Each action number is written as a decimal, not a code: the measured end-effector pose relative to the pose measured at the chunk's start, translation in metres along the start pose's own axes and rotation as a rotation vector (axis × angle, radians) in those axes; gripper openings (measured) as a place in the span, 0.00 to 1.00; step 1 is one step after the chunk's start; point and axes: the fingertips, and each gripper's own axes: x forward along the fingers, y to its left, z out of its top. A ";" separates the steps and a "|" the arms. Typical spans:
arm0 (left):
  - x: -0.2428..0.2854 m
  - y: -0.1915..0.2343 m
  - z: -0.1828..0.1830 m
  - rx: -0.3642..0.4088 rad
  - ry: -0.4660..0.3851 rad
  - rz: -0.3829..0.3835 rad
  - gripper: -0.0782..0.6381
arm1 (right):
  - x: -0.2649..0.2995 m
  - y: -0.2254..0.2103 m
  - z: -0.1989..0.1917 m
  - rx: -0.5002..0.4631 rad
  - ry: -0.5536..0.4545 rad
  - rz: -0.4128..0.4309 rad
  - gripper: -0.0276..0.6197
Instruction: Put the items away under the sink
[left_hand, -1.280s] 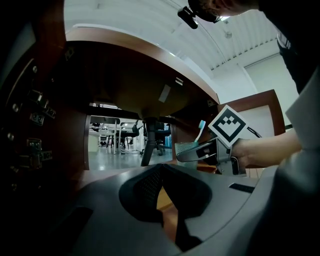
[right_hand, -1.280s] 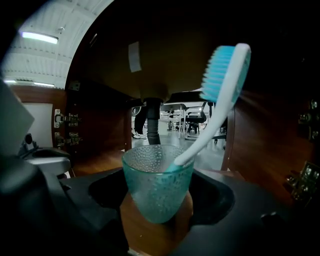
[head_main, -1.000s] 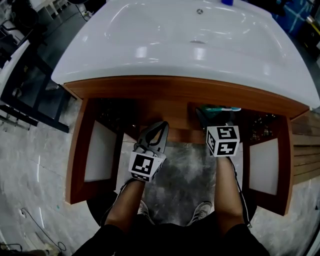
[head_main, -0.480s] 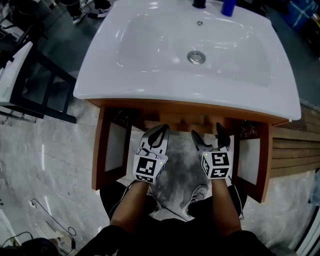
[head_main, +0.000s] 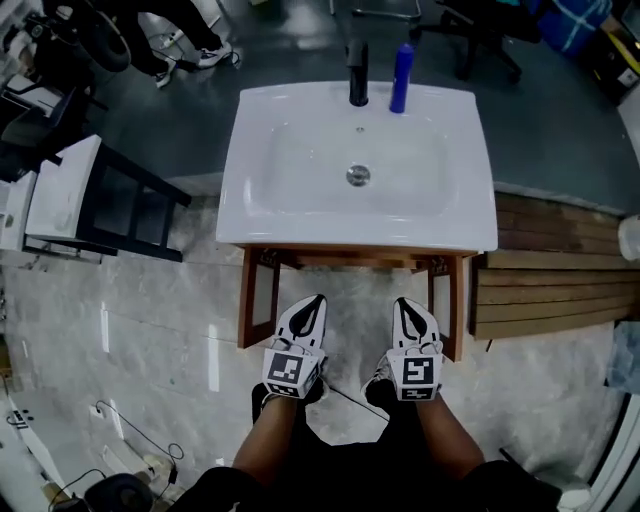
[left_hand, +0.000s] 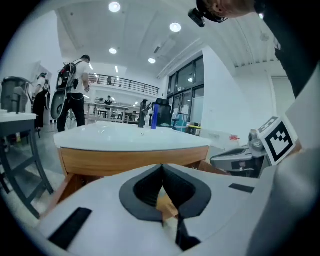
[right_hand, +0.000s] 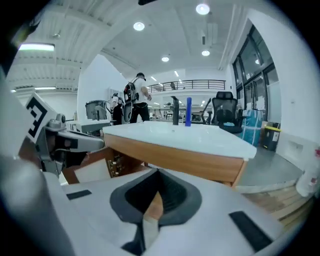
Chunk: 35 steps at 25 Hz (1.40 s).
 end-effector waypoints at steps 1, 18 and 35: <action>-0.008 -0.005 0.015 0.001 0.007 0.002 0.14 | -0.013 0.000 0.017 0.006 -0.010 0.006 0.07; -0.053 -0.096 0.179 0.045 -0.128 -0.010 0.14 | -0.117 -0.049 0.208 -0.124 -0.262 0.037 0.07; -0.058 -0.098 0.196 0.083 -0.149 0.026 0.14 | -0.123 -0.067 0.206 -0.087 -0.273 0.032 0.07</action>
